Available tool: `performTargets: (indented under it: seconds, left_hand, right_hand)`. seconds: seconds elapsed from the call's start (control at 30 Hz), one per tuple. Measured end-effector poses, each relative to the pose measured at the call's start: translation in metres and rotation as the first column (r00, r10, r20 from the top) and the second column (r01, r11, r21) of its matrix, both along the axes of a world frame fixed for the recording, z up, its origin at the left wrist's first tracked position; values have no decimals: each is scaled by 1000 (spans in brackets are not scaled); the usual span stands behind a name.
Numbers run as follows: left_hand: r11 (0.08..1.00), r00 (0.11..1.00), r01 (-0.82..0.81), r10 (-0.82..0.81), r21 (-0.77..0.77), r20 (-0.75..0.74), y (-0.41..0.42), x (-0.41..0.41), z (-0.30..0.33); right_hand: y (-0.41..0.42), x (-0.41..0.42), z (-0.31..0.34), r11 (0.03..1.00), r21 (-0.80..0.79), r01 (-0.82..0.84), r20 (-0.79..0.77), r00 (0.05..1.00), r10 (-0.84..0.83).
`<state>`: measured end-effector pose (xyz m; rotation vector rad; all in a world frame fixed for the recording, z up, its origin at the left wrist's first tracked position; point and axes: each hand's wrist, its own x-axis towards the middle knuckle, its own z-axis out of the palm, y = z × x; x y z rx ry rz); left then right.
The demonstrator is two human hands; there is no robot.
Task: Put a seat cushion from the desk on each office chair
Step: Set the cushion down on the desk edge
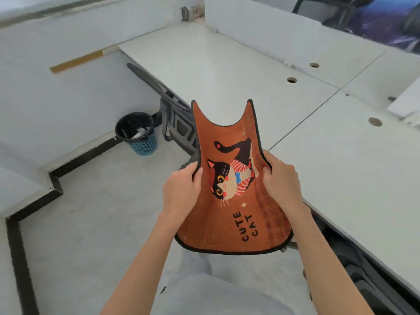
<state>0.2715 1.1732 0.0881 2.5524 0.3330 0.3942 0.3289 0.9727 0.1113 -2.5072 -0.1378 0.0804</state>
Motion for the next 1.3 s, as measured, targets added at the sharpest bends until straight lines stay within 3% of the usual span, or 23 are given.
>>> performTargets:
  seconds: [0.2, 0.43, 0.57, 0.7, 0.77, 0.87, 0.97, 1.07, 1.17, 1.23, 1.3]
  left_hand:
    - [972, 973, 232, -233, -33, -3, 16, 151, -3]
    - [840, 850, 510, -525, -185, -41, 18, 317, 2]
    - [793, 819, 535, -571, -293, -50, 3, 393, -4]
    - [805, 842, 438, -523, -400, -132, -10, 448, -30]
    - [827, 820, 386, -511, -408, -258, -9, 458, -55]
    - [864, 737, 474, -493, -167, -461, -5, 459, -96]
    - [787, 649, 607, -413, 108, -638, -2, 451, -120]
    - [740, 564, 663, -392, 116, -727, 1, 442, -126]
    - [801, 581, 599, -433, 2, -689, 12, 451, -107]
    - [864, 681, 499, -433, -58, -590, 28, 458, -84]
    - [922, 809, 386, -356, -34, -468, 55, 461, -59]
  right_hand:
    - [3, 96, -10, 956, 7, 293, 25, 956, -293]
    - [-6, 190, -10, 823, 91, 560, 58, 822, -566]
    - [-25, 235, -18, 763, 177, 621, 61, 767, -638]
    - [-55, 274, -51, 673, 251, 696, -70, 706, -705]
    - [-67, 283, -78, 702, 106, 704, -121, 710, -694]
    - [-78, 285, -118, 748, -218, 627, -268, 699, -663]
    - [-77, 280, -141, 692, -479, 539, -275, 657, -702]
    - [-65, 280, -149, 697, -586, 414, -259, 718, -645]
    - [-44, 297, -143, 752, -505, 423, -210, 785, -583]
    - [-19, 312, -135, 862, -285, 419, -178, 861, -477]
    - [23, 327, -122, 955, 20, 297, -255, 925, -282]
